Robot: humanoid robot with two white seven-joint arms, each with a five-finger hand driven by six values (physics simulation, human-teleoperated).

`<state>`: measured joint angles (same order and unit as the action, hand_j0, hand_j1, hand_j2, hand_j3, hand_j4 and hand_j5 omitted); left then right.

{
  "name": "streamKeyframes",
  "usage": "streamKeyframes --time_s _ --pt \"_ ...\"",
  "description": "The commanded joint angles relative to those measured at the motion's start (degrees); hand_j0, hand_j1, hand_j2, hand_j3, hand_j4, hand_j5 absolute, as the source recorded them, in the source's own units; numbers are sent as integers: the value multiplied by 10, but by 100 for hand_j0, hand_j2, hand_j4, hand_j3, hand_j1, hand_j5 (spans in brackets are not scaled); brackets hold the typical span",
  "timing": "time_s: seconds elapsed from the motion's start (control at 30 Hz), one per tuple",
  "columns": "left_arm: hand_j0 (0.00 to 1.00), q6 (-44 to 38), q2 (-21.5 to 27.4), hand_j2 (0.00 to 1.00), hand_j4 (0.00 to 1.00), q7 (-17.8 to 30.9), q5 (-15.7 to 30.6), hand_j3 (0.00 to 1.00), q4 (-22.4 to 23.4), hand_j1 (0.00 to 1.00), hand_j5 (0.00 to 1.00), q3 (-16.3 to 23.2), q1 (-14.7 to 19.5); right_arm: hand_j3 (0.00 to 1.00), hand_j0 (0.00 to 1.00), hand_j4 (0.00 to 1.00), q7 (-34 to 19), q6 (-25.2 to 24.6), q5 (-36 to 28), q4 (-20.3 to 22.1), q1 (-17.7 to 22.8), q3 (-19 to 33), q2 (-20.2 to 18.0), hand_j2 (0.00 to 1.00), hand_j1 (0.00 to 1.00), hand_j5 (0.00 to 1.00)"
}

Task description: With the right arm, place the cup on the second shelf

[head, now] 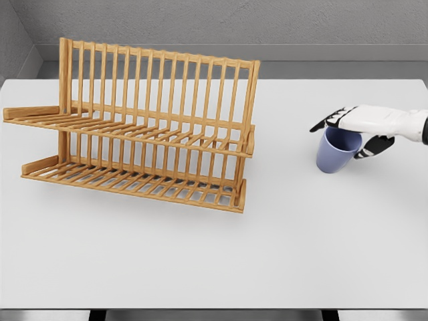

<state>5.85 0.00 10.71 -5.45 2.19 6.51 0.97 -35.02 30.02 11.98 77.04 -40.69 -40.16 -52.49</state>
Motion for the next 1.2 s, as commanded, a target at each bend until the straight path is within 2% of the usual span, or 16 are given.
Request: streamKeyframes --time_s 0.0,0.03,0.17,0.43,0.83,1.1,1.17 --pt "100 0 0 100 100 0 0 100 0 100 100 0 0 81 81 81 0 -1 -3 0 -1 -1 -1 81 81 81" --pt "100 0 0 100 100 0 0 100 0 100 100 0 0 76 76 76 0 -1 -3 0 0 -1 -1 76 76 76" --pt "100 0 0 100 100 0 0 100 0 100 100 0 0 72 72 72 0 -1 -3 0 0 -1 -1 72 72 72" --pt "100 0 0 100 100 0 0 100 0 100 100 0 0 71 71 71 0 0 -3 6 -3 0 -2 71 71 71" --pt "100 0 0 100 100 0 0 100 0 100 100 0 0 71 71 71 0 1 -4 16 -33 7 -9 71 71 71" --pt "100 0 0 100 100 0 0 100 0 100 100 0 0 71 71 71 0 1 -4 42 -50 9 -9 71 71 71" --pt "100 0 0 100 100 0 0 100 0 100 100 0 0 71 71 71 0 0 -4 56 -50 24 -14 71 71 71"
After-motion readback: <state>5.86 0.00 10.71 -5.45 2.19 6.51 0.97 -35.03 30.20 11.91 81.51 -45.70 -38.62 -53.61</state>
